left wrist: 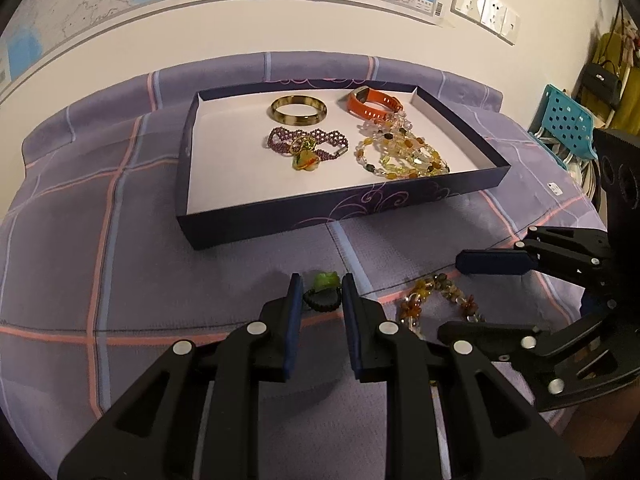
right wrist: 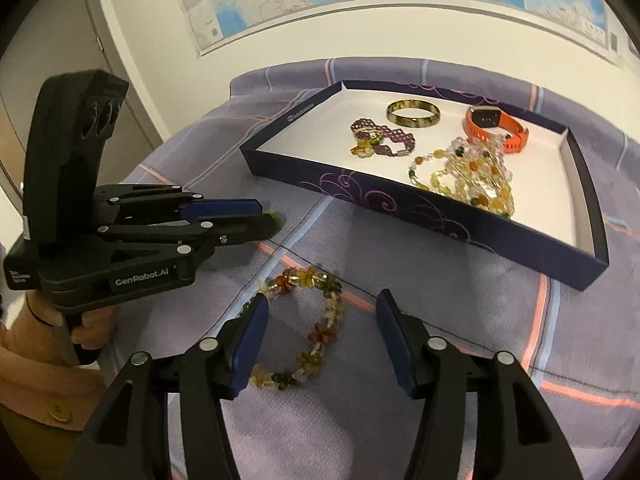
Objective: Organize jewelry
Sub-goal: 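Grasp the green ring with the left tool while the right tool grasps the multicolour bead bracelet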
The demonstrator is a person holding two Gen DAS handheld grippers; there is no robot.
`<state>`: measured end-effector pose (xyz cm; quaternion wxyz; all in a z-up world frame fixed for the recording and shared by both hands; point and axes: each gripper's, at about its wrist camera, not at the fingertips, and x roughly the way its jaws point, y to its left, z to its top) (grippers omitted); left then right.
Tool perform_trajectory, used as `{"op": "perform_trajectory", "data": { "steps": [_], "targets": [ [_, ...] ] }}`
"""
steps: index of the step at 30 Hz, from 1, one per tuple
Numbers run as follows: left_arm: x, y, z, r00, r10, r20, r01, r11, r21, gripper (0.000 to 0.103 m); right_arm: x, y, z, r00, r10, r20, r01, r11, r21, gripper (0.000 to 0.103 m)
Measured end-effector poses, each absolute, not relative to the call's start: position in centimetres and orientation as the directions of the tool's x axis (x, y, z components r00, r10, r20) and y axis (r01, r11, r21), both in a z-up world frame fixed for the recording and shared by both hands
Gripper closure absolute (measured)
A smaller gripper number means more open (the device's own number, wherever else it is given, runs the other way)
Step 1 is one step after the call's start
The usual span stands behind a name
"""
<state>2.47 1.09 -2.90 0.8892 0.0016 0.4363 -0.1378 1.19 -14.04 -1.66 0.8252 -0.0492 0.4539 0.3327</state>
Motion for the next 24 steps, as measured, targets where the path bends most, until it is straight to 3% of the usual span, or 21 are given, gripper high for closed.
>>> {"op": "perform_trajectory", "data": {
  "steps": [3, 6, 8, 13, 24],
  "targets": [
    [2.2, 1.3, -2.9, 0.583, -0.251, -0.772, 0.242, 0.962, -0.130, 0.083, 1.0, -13.1, -1.7, 0.392, 0.459, -0.797, -0.609, 0.779, 0.149, 0.050],
    [2.2, 1.6, -2.9, 0.585, -0.252, -0.771, 0.235, 0.962, -0.137, 0.083, 1.1, -12.9, -1.7, 0.419, 0.428, -0.801, -0.604, 0.790, 0.106, 0.064],
    [2.2, 1.8, -2.9, 0.586, -0.251, -0.771, 0.230, 0.963, -0.138, 0.083, 1.4, -13.2, -1.7, 0.427, 0.421, -0.800, -0.592, 0.799, 0.104, 0.079],
    [2.1, 2.0, -2.8, 0.587, -0.255, -0.768, 0.230, 0.963, -0.144, 0.083, 1.1, -13.2, -1.7, 0.424, 0.426, -0.799, -0.596, 0.795, 0.108, 0.092],
    [2.0, 2.0, -2.6, 0.592, -0.264, -0.762, 0.235, 0.960, -0.150, 0.083, 1.5, -15.7, -1.0, 0.381, 0.537, -0.753, -0.537, 0.791, 0.292, 0.094]
  ]
}}
